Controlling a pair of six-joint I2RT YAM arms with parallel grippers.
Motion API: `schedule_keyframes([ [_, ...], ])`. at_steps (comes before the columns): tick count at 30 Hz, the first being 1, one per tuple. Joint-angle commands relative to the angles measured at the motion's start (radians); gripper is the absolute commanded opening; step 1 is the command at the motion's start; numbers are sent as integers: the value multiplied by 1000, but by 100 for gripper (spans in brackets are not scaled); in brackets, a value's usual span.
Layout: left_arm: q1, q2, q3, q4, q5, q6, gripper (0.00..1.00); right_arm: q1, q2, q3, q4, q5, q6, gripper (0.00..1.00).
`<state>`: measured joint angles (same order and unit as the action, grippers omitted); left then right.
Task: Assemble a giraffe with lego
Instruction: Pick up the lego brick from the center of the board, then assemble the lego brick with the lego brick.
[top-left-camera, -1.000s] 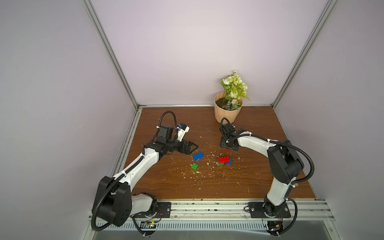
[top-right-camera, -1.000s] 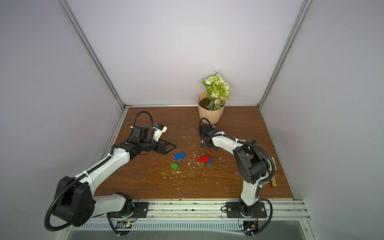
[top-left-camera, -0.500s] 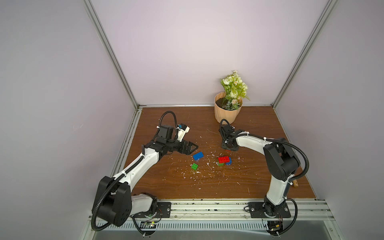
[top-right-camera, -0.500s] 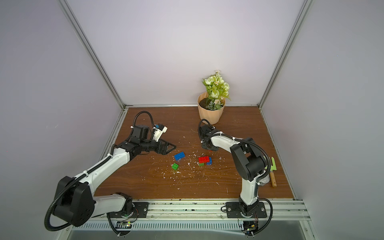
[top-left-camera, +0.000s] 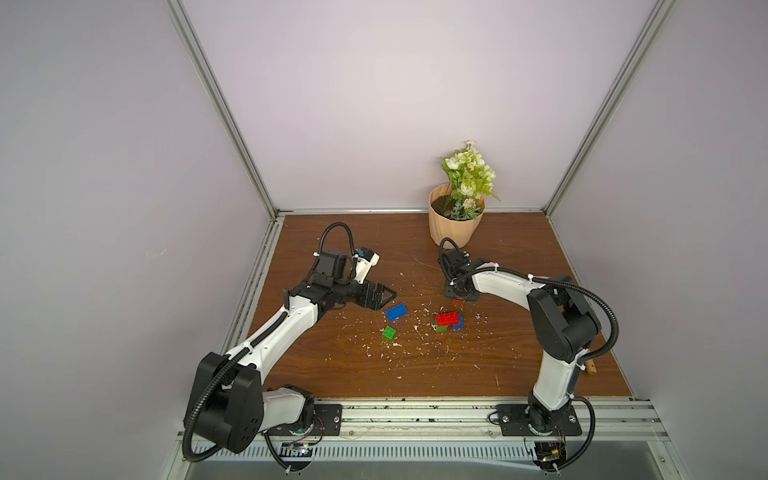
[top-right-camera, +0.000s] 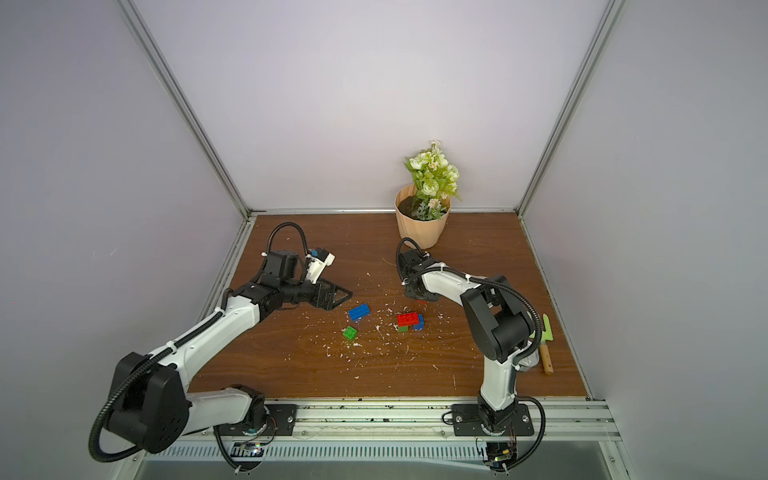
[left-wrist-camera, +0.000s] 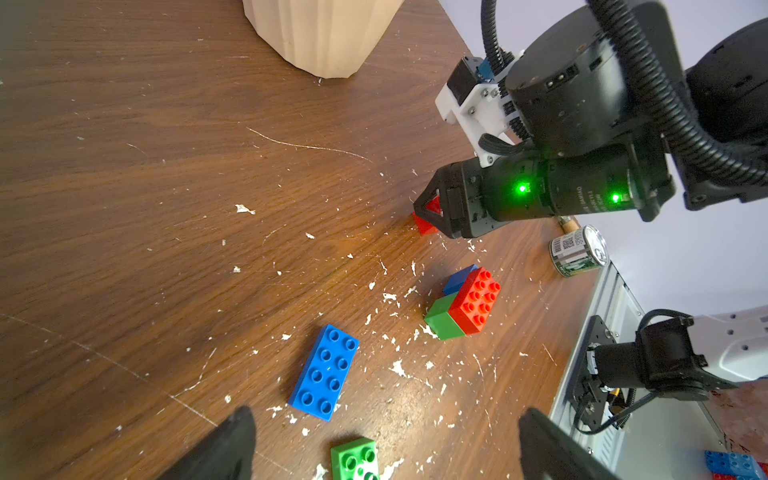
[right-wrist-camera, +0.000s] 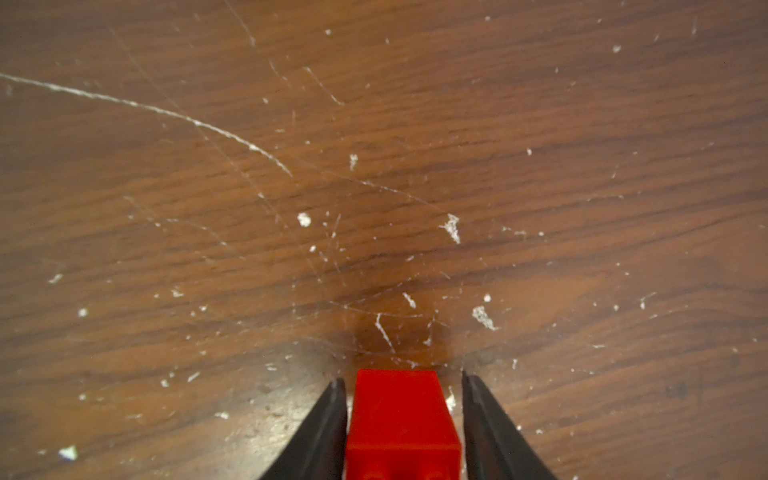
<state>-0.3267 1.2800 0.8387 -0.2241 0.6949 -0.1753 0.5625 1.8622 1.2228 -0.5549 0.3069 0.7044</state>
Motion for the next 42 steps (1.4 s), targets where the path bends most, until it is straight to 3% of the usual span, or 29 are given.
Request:
schedule_keyframes([
  [1,-12,-6,21,-9,8,11,99,-1,-66,21,-26,8,-10,42],
  [9,-13,-11,20,-9,7,9,99,5,-105,30,-62,13,-39,18],
  [27,-14,-16,23,-12,-3,8,99,190,-242,193,-360,-90,-109,17],
  [42,-15,-15,26,-14,0,8,99,260,-287,63,-336,-195,-76,17],
])
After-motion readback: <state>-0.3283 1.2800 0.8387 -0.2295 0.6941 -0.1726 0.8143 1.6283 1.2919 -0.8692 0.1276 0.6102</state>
